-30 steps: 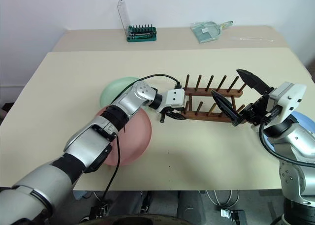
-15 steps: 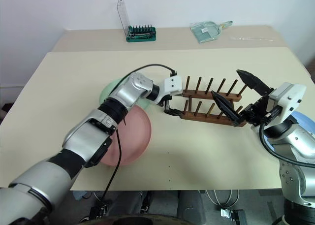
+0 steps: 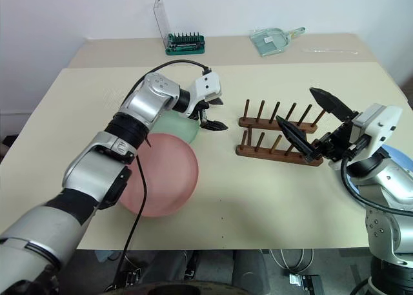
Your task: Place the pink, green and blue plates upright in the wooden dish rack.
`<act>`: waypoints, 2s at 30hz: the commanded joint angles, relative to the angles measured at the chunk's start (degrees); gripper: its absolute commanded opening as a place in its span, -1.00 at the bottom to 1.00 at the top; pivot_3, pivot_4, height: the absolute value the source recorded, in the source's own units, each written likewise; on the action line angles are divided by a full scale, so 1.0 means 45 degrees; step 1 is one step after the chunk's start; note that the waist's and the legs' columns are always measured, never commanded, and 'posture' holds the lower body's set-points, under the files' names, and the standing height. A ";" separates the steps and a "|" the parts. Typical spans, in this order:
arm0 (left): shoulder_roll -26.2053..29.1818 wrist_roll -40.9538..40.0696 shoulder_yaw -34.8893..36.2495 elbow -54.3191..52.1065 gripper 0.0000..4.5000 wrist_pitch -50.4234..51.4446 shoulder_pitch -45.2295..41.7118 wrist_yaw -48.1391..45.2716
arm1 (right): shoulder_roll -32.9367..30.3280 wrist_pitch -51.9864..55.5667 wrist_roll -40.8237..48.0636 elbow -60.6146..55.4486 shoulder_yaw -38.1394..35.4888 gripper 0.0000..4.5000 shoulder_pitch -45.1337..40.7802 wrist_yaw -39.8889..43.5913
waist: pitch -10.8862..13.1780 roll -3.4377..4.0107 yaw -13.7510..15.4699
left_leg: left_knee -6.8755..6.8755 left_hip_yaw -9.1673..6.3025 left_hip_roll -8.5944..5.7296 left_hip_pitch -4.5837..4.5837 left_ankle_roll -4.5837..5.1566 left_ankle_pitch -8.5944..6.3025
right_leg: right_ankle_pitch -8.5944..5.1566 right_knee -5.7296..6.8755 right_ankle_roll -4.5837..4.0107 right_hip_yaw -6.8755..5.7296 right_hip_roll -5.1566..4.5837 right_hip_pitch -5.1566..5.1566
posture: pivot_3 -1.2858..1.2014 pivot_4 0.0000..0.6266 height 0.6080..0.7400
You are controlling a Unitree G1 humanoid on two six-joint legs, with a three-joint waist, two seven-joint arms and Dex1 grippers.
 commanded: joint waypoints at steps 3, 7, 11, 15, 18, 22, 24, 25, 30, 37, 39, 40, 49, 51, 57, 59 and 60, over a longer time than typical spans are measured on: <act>0.0299 -0.0213 0.0419 -0.0423 -0.08 -0.0546 -0.0460 0.0010 | -0.0245 0.0245 0.0439 -0.0037 -0.0455 0.61 0.0039 0.0211 | 0.0000 0.0000 0.0001 | 0.0000 0.0000 0.0000 0.0000 -0.0001 0.0000 | 0.0000 0.0000 0.0000 0.0000 -0.0001 0.0000 | 0.03 -0.52 1.00; -0.0009 -0.1790 0.1724 -0.0912 -1.00 -0.0054 -0.0577 -0.0466 | -0.0465 0.0501 0.0788 -0.0340 -0.0721 -0.31 0.0581 0.0640 | 0.0001 -0.0001 0.0019 | 0.0004 -0.0007 0.0000 -0.0007 -0.0001 0.0000 | 0.0001 0.0000 -0.0001 0.0000 -0.0001 -0.0002 | 0.03 -0.52 1.00; 0.0557 -0.2951 0.1440 -0.3073 -1.00 0.1517 0.0196 -0.3139 | -0.0951 0.0582 0.0640 -0.0515 -0.1001 -0.98 0.1606 0.1500 | 0.0000 0.0000 -0.0014 | 0.0003 -0.0001 -0.0002 -0.0008 0.0001 -0.0001 | 0.0001 0.0001 0.0000 0.0000 -0.0002 -0.0003 | 0.03 -0.52 1.00; 0.1185 -0.4575 0.0827 -0.5795 -1.00 0.4268 0.0926 -0.5550 | -0.1898 0.0029 -0.1162 0.0152 -0.0883 -0.98 0.2815 0.2434 | -0.0005 0.0009 -0.0184 | 0.0004 0.0005 0.0000 0.0003 0.0005 -0.0003 | 0.0001 0.0014 0.0001 0.0002 0.0002 -0.0001 | 0.03 -0.52 1.00; 0.1153 -0.4715 0.0251 -0.7080 -1.00 0.4821 0.1359 -0.5494 | -0.2437 -0.0722 -0.2666 0.0901 -0.0424 -0.98 0.3410 0.2919 | -0.0001 0.0002 -0.0281 | 0.0018 0.0001 -0.0003 0.0008 0.0006 -0.0004 | 0.0000 0.0018 0.0002 0.0002 0.0003 0.0014 | 0.03 -0.52 1.00; 0.1410 -0.3507 -0.1731 -0.8199 -1.00 0.4283 0.2140 -0.5241 | -0.2484 -0.0868 -0.3191 0.1152 -0.0003 -0.98 0.3186 0.2973 | -0.0007 0.0011 -0.0338 | 0.0024 0.0005 0.0000 0.0014 0.0002 -0.0002 | 0.0001 0.0016 0.0002 0.0007 0.0002 0.0020 | 0.03 -0.52 1.00; 0.0965 -0.2617 -0.2611 -0.8291 -1.00 0.3616 0.2462 -0.4176 | -0.2636 -0.1095 -0.4116 0.1513 0.0532 -0.98 0.3086 0.2856 | -0.0011 0.0017 -0.0320 | 0.0012 0.0034 0.0007 0.0034 0.0003 -0.0003 | 0.0000 0.0015 0.0002 0.0031 0.0003 0.0022 | 0.03 -0.52 1.00; 0.0767 -0.2190 -0.3038 -0.8312 -1.00 0.3272 0.2599 -0.3737 | -0.2757 -0.1350 -0.4757 0.1795 0.0842 -0.98 0.3133 0.2827 | -0.0006 0.0010 -0.0297 | 0.0010 0.0040 0.0007 0.0039 0.0008 -0.0006 | 0.0000 0.0013 0.0002 0.0037 0.0004 0.0028 | 0.03 -0.52 1.00; 0.0056 -0.0580 -0.4097 -0.7552 -1.00 0.1908 0.2804 -0.1959 | -0.2611 -0.1729 -0.5638 0.2560 0.1358 -0.98 0.2713 0.2404 | 0.0002 -0.0004 -0.0263 | 0.0015 0.0040 0.0003 0.0027 0.0017 -0.0011 | 0.0000 0.0000 0.0003 0.0038 0.0001 0.0029 | 0.03 -0.52 1.00; -0.1148 0.0342 -0.4056 -0.5495 -1.00 0.1434 0.2661 -0.0238 | -0.2531 -0.2244 -0.7010 0.3702 0.2119 -0.98 0.1968 0.1673 | 0.0000 -0.0002 -0.0291 | 0.0012 0.0043 0.0004 0.0033 0.0048 -0.0028 | 0.0000 -0.0001 0.0006 0.0040 0.0003 0.0029 | 0.03 -0.52 1.00; -0.1430 0.0643 -0.4025 -0.4834 -1.00 0.1059 0.2544 0.0285 | -0.2413 -0.2324 -0.7296 0.4007 0.2387 -0.98 0.1619 0.1383 | 0.0001 -0.0002 -0.0292 | 0.0014 0.0052 0.0003 0.0034 0.0025 -0.0015 | 0.0001 0.0000 0.0006 0.0042 -0.0001 0.0029 | 0.03 -0.52 1.00; -0.1523 0.0761 -0.4038 -0.4556 -1.00 0.0890 0.2490 0.0427 | -0.2417 -0.2408 -0.7402 0.4117 0.2516 -0.98 0.1533 0.1356 | 0.0000 -0.0002 -0.0281 | 0.0015 0.0054 0.0003 0.0037 0.0025 -0.0015 | 0.0002 0.0001 0.0007 0.0043 -0.0001 0.0030 | 0.03 -0.52 1.00; -0.2008 0.1147 -0.3740 -0.3128 -1.00 0.0240 0.1980 0.1071 | -0.2603 -0.4053 -0.9130 0.6332 0.3417 -0.98 0.0337 0.0327 | -0.0001 0.0001 -0.0297 | 0.0015 0.0053 -0.0002 0.0035 0.0007 -0.0005 | 0.0004 -0.0001 0.0012 0.0043 -0.0002 0.0028 | 0.03 -0.52 1.00; -0.2087 0.1305 -0.3636 -0.2585 -1.00 0.0036 0.1749 0.1385 | -0.2347 -0.4310 -0.9287 0.6875 0.3560 -0.98 -0.0216 -0.0098 | 0.0001 -0.0002 -0.0307 | 0.0014 0.0056 -0.0001 0.0036 0.0007 -0.0004 | 0.0004 0.0001 0.0012 0.0044 -0.0001 0.0027 | 0.03 -0.52 1.00; -0.2274 0.1438 -0.3358 -0.1679 -1.00 -0.0183 0.1396 0.1705 | -0.2031 -0.4814 -0.9744 0.7424 0.3935 -0.98 -0.0819 -0.0791 | -0.0003 0.0004 -0.0303 | 0.0011 0.0061 0.0001 0.0038 0.0006 -0.0004 | 0.0007 0.0000 0.0016 0.0047 0.0001 0.0026 | 0.03 -0.52 1.00; -0.2317 0.1475 -0.3268 -0.1456 -1.00 -0.0326 0.1324 0.1708 | -0.2041 -0.5024 -1.0042 0.7751 0.4108 -0.98 -0.1080 -0.1042 | -0.0003 0.0004 -0.0300 | 0.0013 0.0063 -0.0001 0.0036 0.0007 -0.0004 | 0.0007 0.0000 0.0017 0.0049 -0.0001 0.0025 | 0.03 -0.52 1.00; -0.2335 0.1475 -0.3217 -0.1354 -1.00 -0.0371 0.1269 0.1716 | -0.2005 -0.5063 -1.0083 0.7875 0.4155 -0.98 -0.1220 -0.1146 | -0.0003 0.0004 -0.0300 | 0.0015 0.0066 -0.0002 0.0035 0.0007 -0.0004 | 0.0008 0.0000 0.0018 0.0051 -0.0001 0.0024 | 0.03 -0.52 1.00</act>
